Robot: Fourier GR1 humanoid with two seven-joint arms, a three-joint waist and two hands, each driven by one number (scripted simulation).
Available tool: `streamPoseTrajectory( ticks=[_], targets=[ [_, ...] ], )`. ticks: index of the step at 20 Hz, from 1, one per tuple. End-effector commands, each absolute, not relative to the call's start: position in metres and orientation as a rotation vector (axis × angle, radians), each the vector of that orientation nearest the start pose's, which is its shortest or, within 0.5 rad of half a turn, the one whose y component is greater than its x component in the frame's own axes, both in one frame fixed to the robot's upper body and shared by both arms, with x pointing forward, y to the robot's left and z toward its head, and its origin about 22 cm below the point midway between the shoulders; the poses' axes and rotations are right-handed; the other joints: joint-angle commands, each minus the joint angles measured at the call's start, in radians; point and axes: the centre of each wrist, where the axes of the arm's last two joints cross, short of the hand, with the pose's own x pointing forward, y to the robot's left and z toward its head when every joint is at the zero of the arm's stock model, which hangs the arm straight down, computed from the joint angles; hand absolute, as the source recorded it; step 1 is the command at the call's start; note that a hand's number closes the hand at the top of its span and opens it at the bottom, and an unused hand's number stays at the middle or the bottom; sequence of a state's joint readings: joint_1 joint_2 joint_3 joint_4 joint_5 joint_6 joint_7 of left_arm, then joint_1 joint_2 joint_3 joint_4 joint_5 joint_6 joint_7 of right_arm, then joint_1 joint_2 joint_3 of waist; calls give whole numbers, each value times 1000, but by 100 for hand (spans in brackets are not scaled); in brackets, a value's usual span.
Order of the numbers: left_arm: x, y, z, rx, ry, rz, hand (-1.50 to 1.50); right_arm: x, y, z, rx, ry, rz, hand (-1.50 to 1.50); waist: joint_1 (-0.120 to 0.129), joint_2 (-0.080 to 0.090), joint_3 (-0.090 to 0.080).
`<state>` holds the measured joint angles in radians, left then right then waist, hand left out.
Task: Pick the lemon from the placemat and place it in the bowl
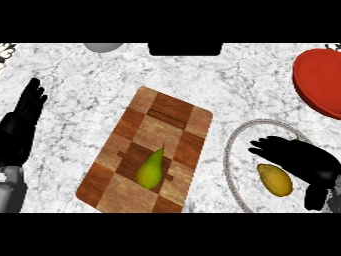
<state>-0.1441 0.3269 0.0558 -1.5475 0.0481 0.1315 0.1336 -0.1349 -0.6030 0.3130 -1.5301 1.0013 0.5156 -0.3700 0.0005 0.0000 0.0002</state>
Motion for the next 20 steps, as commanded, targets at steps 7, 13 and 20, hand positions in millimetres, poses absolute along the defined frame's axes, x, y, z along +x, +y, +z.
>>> streamPoseTrajectory(
  ticks=[7,13,20],
  targets=[
    [263,312,47,316,-1580,-81,0,266,-278,41,-418,-1106,1858,-150,0,-1,0],
    [263,298,56,326,-1580,-74,0,277,-282,-10,-286,-1071,1877,150,6,0,0],
    [280,313,75,323,-1569,-68,0,300,-259,3,-265,-1136,1903,150,5,1,0]
  ],
)
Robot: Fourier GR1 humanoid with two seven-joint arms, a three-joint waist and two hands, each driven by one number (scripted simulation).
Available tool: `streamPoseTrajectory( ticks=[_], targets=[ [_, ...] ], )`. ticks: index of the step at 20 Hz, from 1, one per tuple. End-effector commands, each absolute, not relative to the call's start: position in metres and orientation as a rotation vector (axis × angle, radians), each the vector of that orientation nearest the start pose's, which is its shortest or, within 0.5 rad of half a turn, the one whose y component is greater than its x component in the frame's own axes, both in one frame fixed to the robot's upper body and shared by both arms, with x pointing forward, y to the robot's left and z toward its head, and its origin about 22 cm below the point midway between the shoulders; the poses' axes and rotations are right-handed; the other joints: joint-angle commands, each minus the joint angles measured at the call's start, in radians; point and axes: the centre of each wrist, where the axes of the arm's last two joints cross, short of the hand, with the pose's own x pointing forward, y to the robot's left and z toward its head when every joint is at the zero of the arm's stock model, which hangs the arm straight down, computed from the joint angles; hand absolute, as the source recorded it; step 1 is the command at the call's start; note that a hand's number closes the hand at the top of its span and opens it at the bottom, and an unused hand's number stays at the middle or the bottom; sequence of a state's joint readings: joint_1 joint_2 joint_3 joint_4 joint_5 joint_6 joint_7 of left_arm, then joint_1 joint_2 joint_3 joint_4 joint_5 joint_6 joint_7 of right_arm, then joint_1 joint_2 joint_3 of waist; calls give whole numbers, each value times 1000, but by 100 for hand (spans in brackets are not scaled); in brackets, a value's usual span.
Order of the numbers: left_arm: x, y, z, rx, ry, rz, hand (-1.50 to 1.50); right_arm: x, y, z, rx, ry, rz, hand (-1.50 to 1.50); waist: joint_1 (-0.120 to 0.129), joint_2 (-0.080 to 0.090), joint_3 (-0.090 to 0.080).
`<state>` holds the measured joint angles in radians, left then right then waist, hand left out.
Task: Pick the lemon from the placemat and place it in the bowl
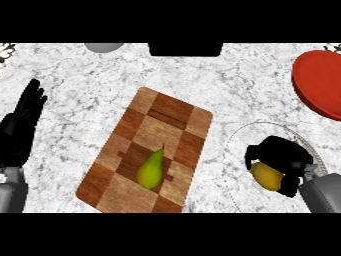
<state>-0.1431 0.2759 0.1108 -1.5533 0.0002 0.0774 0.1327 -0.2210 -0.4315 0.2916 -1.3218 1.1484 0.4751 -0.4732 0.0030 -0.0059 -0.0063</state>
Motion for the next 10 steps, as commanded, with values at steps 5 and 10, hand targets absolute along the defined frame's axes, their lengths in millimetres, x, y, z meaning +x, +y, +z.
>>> streamPoseTrajectory(
  ticks=[5,10],
  targets=[
    [286,322,54,321,-1575,-88,0,284,-257,-12,-321,-1224,1854,150,-5,7,6],
    [276,299,60,317,-1583,-89,0,330,-269,5,-617,-1051,1411,150,13,15,7]
  ],
)
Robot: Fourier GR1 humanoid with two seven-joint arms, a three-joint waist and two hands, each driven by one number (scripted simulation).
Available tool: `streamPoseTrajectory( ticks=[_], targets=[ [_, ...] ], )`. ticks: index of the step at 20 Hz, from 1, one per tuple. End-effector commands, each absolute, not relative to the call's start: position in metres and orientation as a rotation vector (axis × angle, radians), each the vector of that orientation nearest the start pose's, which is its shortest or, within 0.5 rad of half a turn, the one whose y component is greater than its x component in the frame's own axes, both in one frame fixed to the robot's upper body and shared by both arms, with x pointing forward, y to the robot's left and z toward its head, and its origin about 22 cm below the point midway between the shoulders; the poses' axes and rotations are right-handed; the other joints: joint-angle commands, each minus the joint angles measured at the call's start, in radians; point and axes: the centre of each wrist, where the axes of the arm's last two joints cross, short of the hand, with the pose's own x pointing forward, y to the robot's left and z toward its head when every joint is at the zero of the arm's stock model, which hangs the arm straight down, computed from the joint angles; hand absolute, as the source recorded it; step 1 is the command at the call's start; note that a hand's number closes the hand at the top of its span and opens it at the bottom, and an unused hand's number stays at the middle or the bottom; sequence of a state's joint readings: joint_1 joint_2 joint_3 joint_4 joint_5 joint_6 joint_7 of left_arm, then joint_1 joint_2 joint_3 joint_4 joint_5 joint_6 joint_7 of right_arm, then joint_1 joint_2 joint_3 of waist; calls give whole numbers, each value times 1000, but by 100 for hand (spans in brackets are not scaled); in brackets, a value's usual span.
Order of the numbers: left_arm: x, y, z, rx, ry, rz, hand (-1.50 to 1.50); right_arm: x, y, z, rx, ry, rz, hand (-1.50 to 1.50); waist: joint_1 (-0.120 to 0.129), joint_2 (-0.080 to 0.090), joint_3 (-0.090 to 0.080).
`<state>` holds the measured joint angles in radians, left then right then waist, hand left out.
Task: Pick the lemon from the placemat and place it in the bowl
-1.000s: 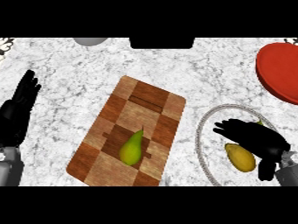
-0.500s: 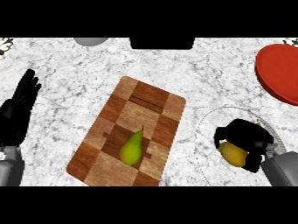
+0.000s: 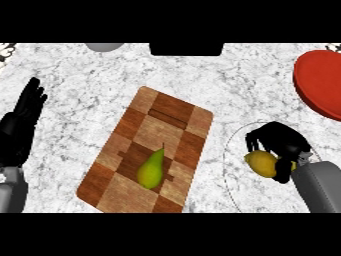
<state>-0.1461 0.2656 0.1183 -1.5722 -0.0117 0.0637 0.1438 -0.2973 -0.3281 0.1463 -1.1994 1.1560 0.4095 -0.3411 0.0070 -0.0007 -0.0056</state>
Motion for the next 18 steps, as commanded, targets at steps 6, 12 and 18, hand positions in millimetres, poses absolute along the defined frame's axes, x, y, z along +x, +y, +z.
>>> streamPoseTrajectory(
  ticks=[6,12,18],
  targets=[
    [271,298,68,313,-1582,-96,0,370,-242,34,-885,-994,1064,150,27,5,7],
    [269,296,54,326,-1561,-78,0,391,-245,112,-1160,-1156,916,150,0,-4,6],
    [271,310,48,336,-1556,-74,0,380,-266,186,-1343,-1370,606,150,-16,-5,5]
  ],
)
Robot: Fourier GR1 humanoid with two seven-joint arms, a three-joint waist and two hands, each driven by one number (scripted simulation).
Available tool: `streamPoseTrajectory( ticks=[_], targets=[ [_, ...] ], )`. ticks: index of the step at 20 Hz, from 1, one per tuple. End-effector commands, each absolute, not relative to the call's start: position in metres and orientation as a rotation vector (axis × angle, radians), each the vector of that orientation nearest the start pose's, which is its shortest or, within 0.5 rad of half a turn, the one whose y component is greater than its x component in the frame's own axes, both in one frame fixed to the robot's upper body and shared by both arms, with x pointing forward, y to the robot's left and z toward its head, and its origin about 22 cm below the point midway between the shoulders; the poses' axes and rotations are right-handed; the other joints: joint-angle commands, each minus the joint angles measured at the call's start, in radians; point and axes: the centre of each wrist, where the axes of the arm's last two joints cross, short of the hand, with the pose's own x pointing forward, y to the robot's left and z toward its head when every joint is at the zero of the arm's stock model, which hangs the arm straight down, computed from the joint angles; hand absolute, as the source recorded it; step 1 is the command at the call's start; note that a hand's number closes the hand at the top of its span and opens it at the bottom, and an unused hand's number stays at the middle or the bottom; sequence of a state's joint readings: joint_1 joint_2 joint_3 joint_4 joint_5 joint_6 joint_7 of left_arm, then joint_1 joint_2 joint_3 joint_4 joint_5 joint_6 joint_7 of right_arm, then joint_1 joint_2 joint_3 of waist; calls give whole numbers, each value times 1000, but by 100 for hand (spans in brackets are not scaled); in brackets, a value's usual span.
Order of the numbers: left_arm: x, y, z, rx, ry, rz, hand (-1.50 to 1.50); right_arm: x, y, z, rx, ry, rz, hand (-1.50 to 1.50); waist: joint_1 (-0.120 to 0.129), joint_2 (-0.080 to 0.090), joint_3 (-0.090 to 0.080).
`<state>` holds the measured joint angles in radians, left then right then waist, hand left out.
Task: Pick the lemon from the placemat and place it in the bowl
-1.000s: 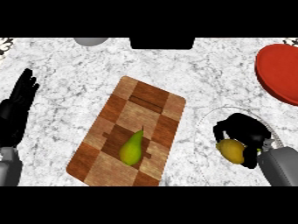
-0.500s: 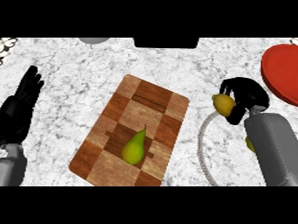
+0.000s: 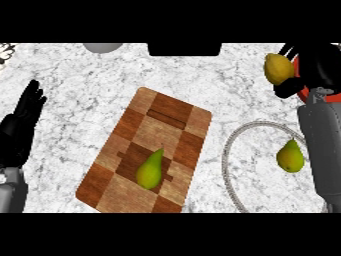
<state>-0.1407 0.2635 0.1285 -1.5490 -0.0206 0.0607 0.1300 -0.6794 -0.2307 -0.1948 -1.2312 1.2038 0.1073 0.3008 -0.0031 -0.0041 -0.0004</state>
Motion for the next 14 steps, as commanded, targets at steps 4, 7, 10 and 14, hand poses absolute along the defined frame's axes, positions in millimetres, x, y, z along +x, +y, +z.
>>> streamPoseTrajectory(
  ticks=[4,7,10,14],
  targets=[
    [279,300,54,338,-1557,-65,0,365,-275,208,-1356,-1349,555,150,-5,1,0],
    [280,305,61,307,-1570,-63,0,374,-299,220,-1331,-1328,475,150,3,3,0],
    [268,312,54,320,-1568,-68,0,381,-326,224,-1305,-1352,433,150,10,5,0],
    [282,293,49,335,-1583,-75,0,400,-349,196,-1256,-1362,386,150,15,9,1]
  ],
)
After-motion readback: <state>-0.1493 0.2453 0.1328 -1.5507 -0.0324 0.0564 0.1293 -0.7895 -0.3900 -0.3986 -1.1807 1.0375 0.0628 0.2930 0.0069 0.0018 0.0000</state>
